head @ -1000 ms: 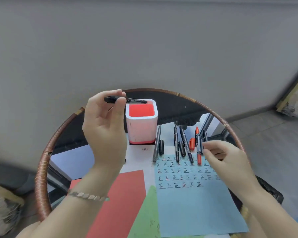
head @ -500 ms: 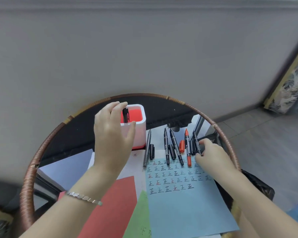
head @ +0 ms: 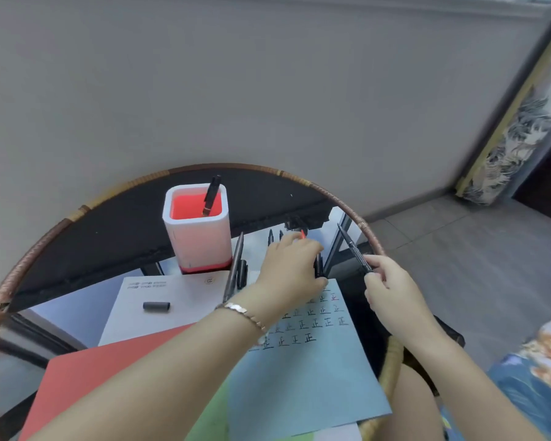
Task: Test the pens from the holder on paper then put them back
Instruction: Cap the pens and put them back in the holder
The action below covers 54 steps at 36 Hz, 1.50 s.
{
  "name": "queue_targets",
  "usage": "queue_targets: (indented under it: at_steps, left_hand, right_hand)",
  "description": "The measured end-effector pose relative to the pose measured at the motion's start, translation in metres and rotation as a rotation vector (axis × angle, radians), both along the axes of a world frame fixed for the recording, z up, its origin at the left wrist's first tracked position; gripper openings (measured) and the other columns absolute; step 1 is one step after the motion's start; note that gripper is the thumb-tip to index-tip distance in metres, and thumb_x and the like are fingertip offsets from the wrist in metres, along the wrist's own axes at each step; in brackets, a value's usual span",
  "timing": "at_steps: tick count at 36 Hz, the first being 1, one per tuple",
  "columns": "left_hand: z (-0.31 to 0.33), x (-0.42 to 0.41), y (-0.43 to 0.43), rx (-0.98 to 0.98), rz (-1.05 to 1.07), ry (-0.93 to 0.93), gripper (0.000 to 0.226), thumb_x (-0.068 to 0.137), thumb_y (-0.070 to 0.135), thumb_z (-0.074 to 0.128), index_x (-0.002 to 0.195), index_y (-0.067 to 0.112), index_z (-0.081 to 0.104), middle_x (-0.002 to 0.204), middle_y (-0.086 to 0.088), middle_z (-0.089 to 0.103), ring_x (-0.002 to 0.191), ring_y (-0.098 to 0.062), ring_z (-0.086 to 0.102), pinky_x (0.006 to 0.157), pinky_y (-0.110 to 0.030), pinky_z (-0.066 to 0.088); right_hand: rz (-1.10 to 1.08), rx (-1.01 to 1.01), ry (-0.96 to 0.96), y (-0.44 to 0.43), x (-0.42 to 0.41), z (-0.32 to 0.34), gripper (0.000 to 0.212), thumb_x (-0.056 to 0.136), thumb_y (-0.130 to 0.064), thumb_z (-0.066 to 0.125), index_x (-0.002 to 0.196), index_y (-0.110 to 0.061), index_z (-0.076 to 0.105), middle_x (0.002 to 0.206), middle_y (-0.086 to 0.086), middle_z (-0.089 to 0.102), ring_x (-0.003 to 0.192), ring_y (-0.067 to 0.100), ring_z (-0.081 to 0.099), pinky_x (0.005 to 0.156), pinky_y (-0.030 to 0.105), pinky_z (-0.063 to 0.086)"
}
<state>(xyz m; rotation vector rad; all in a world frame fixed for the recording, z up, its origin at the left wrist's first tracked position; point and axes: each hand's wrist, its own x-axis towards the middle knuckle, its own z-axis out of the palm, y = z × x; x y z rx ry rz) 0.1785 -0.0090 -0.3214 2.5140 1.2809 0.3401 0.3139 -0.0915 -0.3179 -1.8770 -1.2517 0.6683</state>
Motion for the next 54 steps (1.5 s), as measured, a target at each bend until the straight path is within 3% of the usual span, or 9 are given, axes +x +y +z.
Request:
queue_targets:
  at_steps: [4,13,27,30,34,38,42,49,54]
  left_hand:
    - [-0.004,0.006,0.01,-0.126,-0.02,0.031,0.055,0.082,0.032,0.061,0.133,0.022,0.041,0.139,-0.005,0.044,0.14,-0.022,0.008,0.108,-0.039,0.016]
    - [-0.006,-0.007,0.005,0.068,-0.011,-0.242,0.028,0.089,0.029,0.055,0.115,0.019,0.059,0.105,0.004,0.063,0.118,-0.016,0.04,0.1,-0.033,0.029]
    - [-0.009,0.025,0.004,0.103,0.087,0.022,0.026,0.091,0.031,0.052,0.103,0.01,0.061,0.113,-0.006,0.052,0.111,-0.027,0.035,0.093,-0.033,0.03]
    - [-0.007,0.023,0.0,0.074,0.098,-0.104,0.016,0.09,0.025,0.053,0.098,0.013,0.06,0.106,-0.004,0.057,0.106,-0.025,0.04,0.088,-0.032,0.034]
    - [0.008,0.004,-0.015,-0.224,0.164,-0.495,0.004,0.088,0.022,0.058,0.086,0.019,0.056,0.085,0.002,0.061,0.071,-0.017,0.058,0.064,-0.029,0.05]
    - [0.024,-0.032,-0.029,-0.42,0.228,-0.765,0.011,0.084,0.019,0.064,0.086,0.029,0.06,0.081,0.003,0.069,0.075,-0.009,0.066,0.066,-0.021,0.052]
    - [0.034,-0.077,-0.045,-0.55,0.333,-0.958,0.012,0.085,0.014,0.062,0.09,0.024,0.066,0.073,0.007,0.069,0.058,0.001,0.061,0.058,-0.021,0.047]
    - [0.025,-0.138,-0.064,-0.62,0.502,-1.085,0.009,0.087,0.015,0.058,0.089,0.017,0.066,0.062,0.012,0.067,0.059,0.0,0.061,0.061,-0.021,0.046]
    - [0.017,-0.154,-0.075,-0.665,0.551,-1.135,0.011,0.087,0.013,0.057,0.09,0.018,0.066,0.07,0.008,0.071,0.061,-0.001,0.063,0.064,-0.023,0.046]
  right_hand:
    - [-0.008,0.005,0.035,-0.005,0.005,-0.001,0.038,0.09,-0.007,0.036,0.123,-0.018,0.05,0.064,-0.002,0.047,0.058,0.011,0.044,0.055,0.023,0.034]
    - [-0.024,0.022,0.057,-0.006,0.003,-0.002,0.036,0.09,-0.007,0.037,0.121,-0.019,0.051,0.062,-0.002,0.045,0.054,0.013,0.041,0.051,0.023,0.035]
    - [-0.081,0.073,0.077,-0.017,0.002,0.0,0.026,0.091,-0.007,0.037,0.097,-0.026,0.055,0.055,-0.006,0.044,0.046,0.008,0.036,0.036,0.011,0.029]
    - [-0.073,0.071,0.106,-0.021,0.004,0.001,0.019,0.092,-0.012,0.043,0.096,-0.027,0.054,0.065,-0.004,0.053,0.056,0.012,0.045,0.046,0.013,0.036]
    - [-0.054,0.102,0.107,-0.024,0.003,0.004,0.016,0.091,-0.019,0.051,0.084,-0.033,0.056,0.078,-0.005,0.062,0.071,0.01,0.055,0.063,0.023,0.042]
    - [-0.007,0.141,0.088,-0.025,-0.005,0.007,0.017,0.089,-0.023,0.055,0.08,-0.038,0.054,0.078,-0.008,0.059,0.071,0.004,0.054,0.061,0.018,0.041]
    - [0.105,0.143,0.014,-0.026,-0.016,0.008,0.009,0.087,-0.029,0.056,0.094,-0.036,0.055,0.079,-0.002,0.058,0.068,0.004,0.053,0.058,0.01,0.039]
    - [0.35,0.252,-0.078,-0.028,-0.049,0.016,0.021,0.085,-0.02,0.062,0.084,-0.04,0.056,0.08,-0.01,0.059,0.061,0.017,0.051,0.053,0.013,0.038]
    - [0.413,0.286,-0.098,-0.027,-0.065,0.019,0.012,0.078,-0.037,0.059,0.085,-0.046,0.061,0.092,-0.02,0.062,0.079,0.006,0.059,0.065,0.014,0.046]
